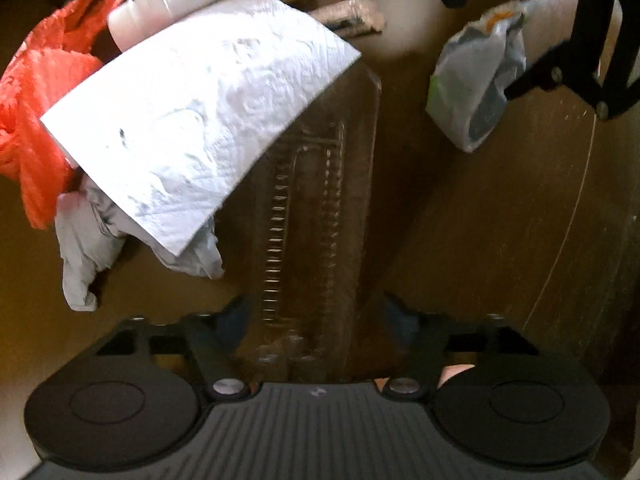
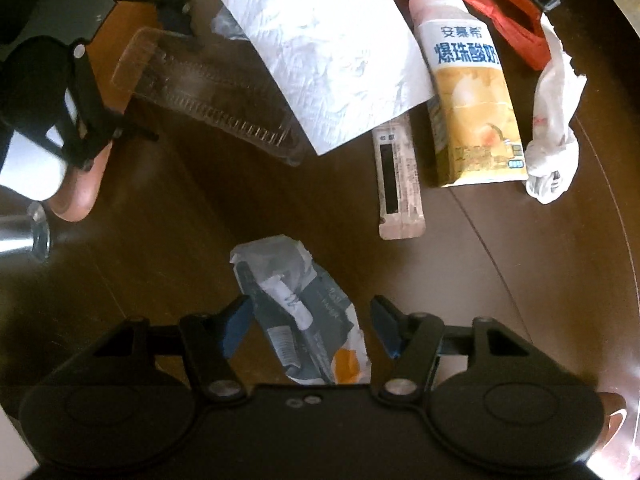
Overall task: Collect trash
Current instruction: 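Grasp the clear plastic tray with left tool while right tool grasps the crumpled wrapper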
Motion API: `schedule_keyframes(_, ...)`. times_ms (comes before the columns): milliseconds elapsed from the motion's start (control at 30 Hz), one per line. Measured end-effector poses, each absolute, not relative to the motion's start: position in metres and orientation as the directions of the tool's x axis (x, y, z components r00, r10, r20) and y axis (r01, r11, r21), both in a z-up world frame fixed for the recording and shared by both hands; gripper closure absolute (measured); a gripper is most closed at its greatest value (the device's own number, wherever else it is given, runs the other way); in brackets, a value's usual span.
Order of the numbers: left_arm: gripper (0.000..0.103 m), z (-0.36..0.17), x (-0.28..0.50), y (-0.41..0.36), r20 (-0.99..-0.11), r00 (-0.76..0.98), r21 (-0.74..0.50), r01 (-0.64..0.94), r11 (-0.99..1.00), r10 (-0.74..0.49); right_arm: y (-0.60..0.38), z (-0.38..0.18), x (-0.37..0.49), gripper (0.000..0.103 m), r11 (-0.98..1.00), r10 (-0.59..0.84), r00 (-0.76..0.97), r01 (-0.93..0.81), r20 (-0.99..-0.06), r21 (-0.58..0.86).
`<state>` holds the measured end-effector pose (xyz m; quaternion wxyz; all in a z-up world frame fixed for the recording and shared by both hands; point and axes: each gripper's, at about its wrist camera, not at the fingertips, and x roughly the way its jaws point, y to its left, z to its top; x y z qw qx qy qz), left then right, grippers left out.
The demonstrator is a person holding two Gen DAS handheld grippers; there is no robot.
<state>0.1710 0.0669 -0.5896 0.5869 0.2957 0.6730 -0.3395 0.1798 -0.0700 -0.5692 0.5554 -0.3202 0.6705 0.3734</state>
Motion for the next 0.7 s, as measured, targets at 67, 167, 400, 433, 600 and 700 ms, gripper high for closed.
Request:
schedule_keyframes(67, 0.051, -0.589, 0.171, 0.068, -0.991, -0.136, -0.113, 0.793, 0.599, -0.007, -0.068, -0.571, 0.181, 0.082, 0.529, -0.024, -0.173, -0.838, -0.985, 0.135)
schedule_keyframes(167, 0.061, -0.590, 0.169, 0.067, -0.989, -0.148, -0.121, 0.796, 0.594, -0.003, -0.067, -0.573, 0.181, 0.093, 0.544, -0.042, -0.192, -0.827, -0.980, 0.139)
schedule_keyframes(400, 0.064, -0.564, 0.157, 0.064, -0.988, -0.149, -0.143, 0.871, 0.470, -0.025, -0.080, -0.539, 0.193, 0.099, 0.603, 0.001, -0.220, -0.778, -0.976, 0.176)
schedule_keyframes(433, 0.064, -0.557, 0.156, 0.064, -0.988, -0.149, -0.148, 0.879, 0.453, -0.033, -0.082, -0.532, 0.195, 0.099, 0.617, 0.002, -0.218, -0.768, -0.976, 0.172)
schedule_keyframes(600, 0.064, -0.515, 0.162, 0.059, -0.992, -0.106, -0.124, 0.915, 0.384, -0.068, -0.093, -0.485, 0.206, 0.100, 0.677, 0.016, -0.164, -0.724, -0.986, 0.131)
schedule_keyframes(700, 0.064, -0.484, 0.174, 0.057, -0.995, -0.048, -0.077, 0.919, 0.387, -0.082, -0.098, -0.450, 0.214, 0.100, 0.704, 0.041, -0.097, -0.703, -0.994, 0.097)
